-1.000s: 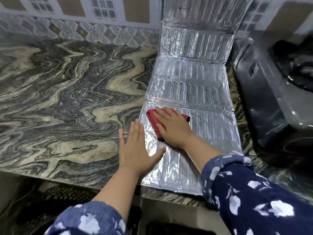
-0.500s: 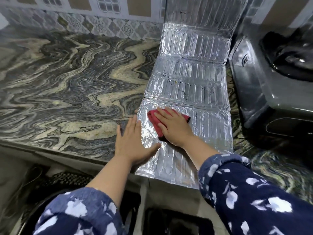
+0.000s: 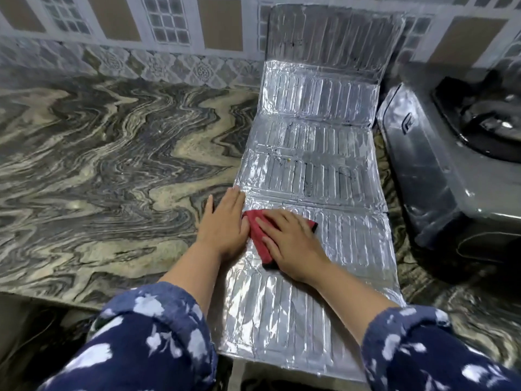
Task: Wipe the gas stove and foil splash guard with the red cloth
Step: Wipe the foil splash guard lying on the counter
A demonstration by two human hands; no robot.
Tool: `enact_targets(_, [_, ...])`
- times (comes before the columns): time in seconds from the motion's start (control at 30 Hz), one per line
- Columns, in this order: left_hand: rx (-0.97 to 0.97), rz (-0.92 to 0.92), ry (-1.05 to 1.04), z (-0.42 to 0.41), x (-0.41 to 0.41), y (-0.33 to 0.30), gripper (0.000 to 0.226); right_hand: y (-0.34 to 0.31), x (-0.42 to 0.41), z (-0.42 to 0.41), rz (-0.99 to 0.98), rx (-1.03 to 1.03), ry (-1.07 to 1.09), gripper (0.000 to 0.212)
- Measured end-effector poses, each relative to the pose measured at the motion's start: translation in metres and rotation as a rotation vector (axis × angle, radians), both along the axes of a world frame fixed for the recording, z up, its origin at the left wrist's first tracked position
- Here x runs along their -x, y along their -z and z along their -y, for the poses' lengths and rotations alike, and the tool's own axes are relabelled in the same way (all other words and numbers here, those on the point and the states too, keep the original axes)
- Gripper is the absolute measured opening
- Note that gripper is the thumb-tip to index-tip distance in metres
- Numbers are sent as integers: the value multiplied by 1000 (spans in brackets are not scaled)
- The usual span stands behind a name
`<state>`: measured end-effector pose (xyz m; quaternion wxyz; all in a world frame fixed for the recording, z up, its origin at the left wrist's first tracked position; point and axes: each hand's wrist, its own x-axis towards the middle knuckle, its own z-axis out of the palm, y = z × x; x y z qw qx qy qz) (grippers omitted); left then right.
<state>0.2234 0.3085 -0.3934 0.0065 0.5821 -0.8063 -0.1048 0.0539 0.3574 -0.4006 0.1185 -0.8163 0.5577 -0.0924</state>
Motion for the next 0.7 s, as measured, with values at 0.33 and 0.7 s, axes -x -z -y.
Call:
enact_targets(0.33, [99, -66, 44, 2, -6, 14, 75, 1, -11, 88, -124, -2, 246, 50])
enact_targets(0.7, [113, -80, 37, 1, -6, 14, 74, -2, -2, 182, -177, -97, 269, 54])
